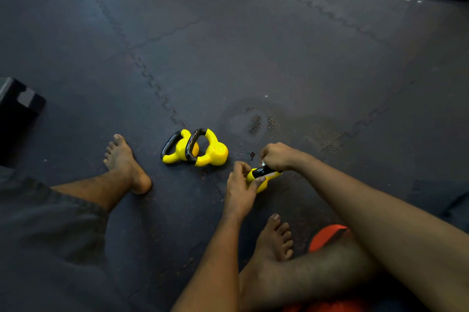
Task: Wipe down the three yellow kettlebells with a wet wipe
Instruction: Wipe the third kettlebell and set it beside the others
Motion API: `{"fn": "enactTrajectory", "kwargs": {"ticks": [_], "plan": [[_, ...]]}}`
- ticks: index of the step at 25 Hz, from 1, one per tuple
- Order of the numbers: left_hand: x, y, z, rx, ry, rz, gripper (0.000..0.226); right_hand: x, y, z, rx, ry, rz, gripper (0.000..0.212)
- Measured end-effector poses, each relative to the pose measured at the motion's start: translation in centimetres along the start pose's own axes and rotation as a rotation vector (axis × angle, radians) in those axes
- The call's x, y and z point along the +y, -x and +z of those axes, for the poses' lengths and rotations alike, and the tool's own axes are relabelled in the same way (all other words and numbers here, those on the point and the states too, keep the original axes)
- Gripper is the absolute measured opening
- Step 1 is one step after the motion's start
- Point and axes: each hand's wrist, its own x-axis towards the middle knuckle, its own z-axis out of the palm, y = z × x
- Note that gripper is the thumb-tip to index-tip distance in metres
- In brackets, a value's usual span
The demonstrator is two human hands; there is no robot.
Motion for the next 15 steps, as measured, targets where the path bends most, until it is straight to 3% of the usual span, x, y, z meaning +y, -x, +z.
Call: {"fn": "enactTrajectory", "kwargs": {"ticks": [5,8,13,15], "plan": [[-0.1,-0.7,-0.3,0.011,0.007,-0.027,0.031,1.9,1.1,-0.6,0.103,-0.203,0.005,0.025],[-0.4,-1.0,-0.2,0.003,-0.008,-0.037,0.03,2.7,1.6,-0.1,0.193,-0.198,0.038,0.027],[-0.4,-1.2,-0.1,-0.019,-0.035,-0.033,0.027,2.0,2.3,1.8,0.332,-0.272,-0.102,0.026],[-0.3,-1.2,0.0,-0.037,-0.039,-0.03,0.023,3.4,2.6,2.4,0.364,-0.329,-0.024,0.025]]}}
